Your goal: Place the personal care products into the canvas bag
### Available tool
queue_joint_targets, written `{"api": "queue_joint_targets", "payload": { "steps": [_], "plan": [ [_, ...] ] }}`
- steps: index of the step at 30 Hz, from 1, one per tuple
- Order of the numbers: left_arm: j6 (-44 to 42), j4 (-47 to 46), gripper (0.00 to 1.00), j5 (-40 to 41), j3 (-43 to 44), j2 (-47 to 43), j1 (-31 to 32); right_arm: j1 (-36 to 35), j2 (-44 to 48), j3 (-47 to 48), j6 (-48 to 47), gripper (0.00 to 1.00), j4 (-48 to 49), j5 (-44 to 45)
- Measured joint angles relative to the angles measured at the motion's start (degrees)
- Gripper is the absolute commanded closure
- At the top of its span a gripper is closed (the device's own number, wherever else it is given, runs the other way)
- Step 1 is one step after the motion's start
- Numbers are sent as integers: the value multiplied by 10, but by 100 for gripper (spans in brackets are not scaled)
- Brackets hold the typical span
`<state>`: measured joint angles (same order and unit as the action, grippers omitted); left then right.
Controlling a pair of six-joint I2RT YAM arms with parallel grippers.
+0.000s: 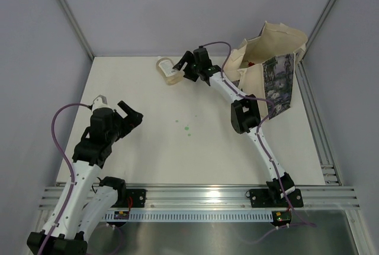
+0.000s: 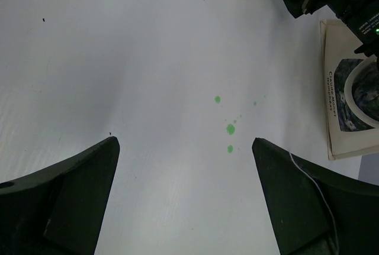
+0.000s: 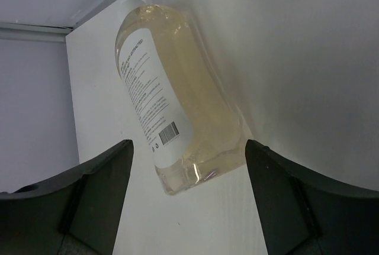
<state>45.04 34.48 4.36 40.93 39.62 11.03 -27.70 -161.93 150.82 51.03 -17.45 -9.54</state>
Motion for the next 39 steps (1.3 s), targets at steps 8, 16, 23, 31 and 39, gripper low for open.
{"api": "queue_joint_targets", "payload": {
  "steps": [8,16,23,31,39],
  "plan": [
    [0,0,1,3,0,-2,0,-11,0,-21,17,29,-3,-45],
    [-2,6,1,11,3,-9,0,-62,0,-40,21,34,1,-110],
    [-42,-17,1,25,3,15,0,-81,31,-86,-83,27,-10,-142],
    [-129,-113,1,-5,116,277,-33,-37,270,-303,-424,22,-77,-267],
    [-185,-158,1,-83,411,642,-41,51,463,-330,-692,20,-227,-406]
  ]
}}
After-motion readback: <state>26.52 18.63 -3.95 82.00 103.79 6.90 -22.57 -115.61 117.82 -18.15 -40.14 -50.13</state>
